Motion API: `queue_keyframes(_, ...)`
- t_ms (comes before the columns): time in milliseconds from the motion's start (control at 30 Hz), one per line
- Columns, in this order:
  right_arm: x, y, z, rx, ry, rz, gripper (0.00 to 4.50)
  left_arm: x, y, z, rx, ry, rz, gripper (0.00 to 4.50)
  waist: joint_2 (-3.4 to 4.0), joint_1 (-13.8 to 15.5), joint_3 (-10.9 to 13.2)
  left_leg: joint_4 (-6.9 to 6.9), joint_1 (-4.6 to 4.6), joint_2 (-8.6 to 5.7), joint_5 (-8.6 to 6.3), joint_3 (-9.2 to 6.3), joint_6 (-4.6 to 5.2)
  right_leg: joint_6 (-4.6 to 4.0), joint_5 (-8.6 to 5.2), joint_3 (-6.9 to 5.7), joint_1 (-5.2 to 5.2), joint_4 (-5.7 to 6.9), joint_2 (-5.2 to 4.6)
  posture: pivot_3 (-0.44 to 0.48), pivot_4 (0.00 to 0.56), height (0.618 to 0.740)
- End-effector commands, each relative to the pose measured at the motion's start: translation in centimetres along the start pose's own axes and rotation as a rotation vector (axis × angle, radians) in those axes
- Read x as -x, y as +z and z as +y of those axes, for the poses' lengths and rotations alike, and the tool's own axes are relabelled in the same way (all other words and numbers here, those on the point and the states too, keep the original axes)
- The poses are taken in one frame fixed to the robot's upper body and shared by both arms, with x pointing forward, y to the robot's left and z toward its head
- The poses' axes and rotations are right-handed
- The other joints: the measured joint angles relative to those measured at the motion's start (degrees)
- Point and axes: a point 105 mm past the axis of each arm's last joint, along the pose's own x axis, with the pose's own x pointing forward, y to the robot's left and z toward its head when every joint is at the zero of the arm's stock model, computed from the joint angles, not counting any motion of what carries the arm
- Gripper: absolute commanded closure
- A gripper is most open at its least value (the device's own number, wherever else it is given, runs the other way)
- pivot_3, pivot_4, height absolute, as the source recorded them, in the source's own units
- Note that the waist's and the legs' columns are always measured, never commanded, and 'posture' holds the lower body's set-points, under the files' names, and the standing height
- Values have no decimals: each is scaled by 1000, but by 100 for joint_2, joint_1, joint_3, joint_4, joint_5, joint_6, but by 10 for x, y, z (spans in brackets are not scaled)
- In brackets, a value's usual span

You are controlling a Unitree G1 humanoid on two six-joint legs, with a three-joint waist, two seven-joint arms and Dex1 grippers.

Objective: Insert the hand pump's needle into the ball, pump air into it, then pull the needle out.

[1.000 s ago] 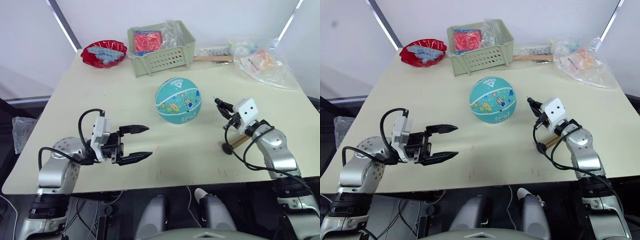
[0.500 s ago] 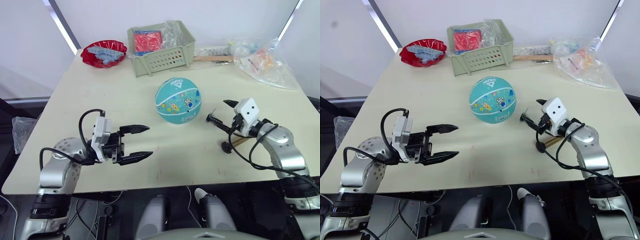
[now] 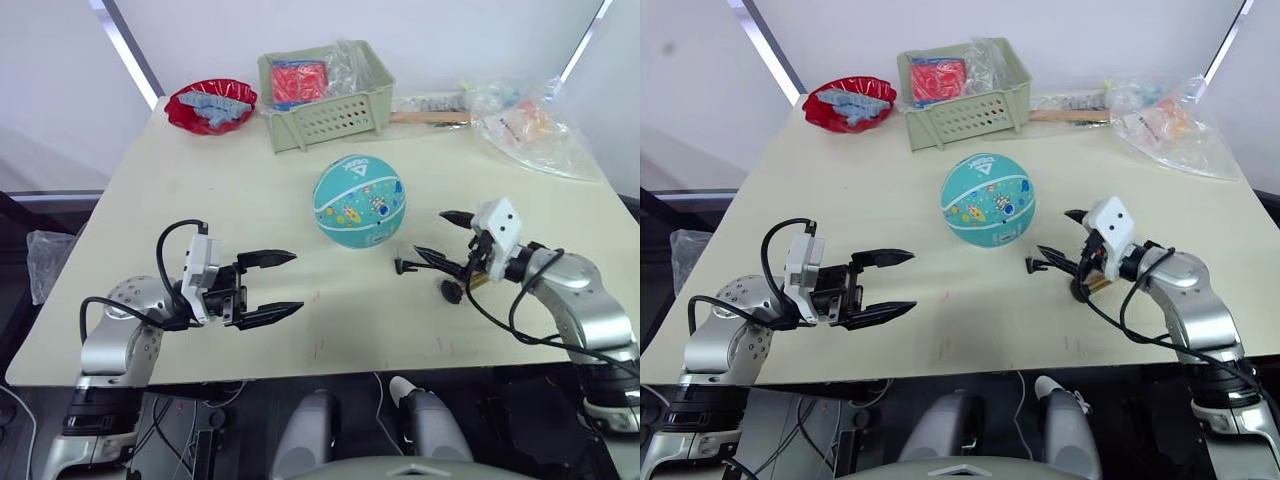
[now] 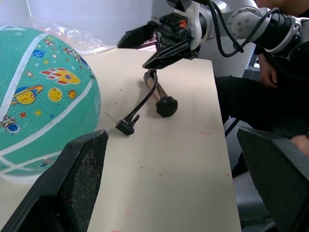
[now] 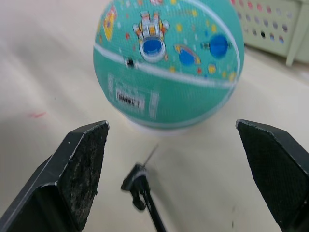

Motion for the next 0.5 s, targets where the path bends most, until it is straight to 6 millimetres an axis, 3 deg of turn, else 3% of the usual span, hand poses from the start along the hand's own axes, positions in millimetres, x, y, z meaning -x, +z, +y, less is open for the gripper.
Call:
queue_keyframes(33,16,14,-4,44,-41,-89,76,4,3,2,-24,21,-12,0,-1,-6,0,0,0,0,0,1,0,0,0,0,0,-1,0,0,150,738)
queue_keyframes(200,37,7,-3,29,-70,-151,76,10,-1,7,-20,77,-17,0,-1,-24,0,0,3,2,0,0,0,1,0,0,1,-1,1,0,150,738)
queue_keyframes(500,107,-35,-13,-36,-228,-98,76,41,-21,20,0,296,6,0,-1,-10,0,0,5,4,0,2,0,1,0,2,3,-2,1,0,150,738)
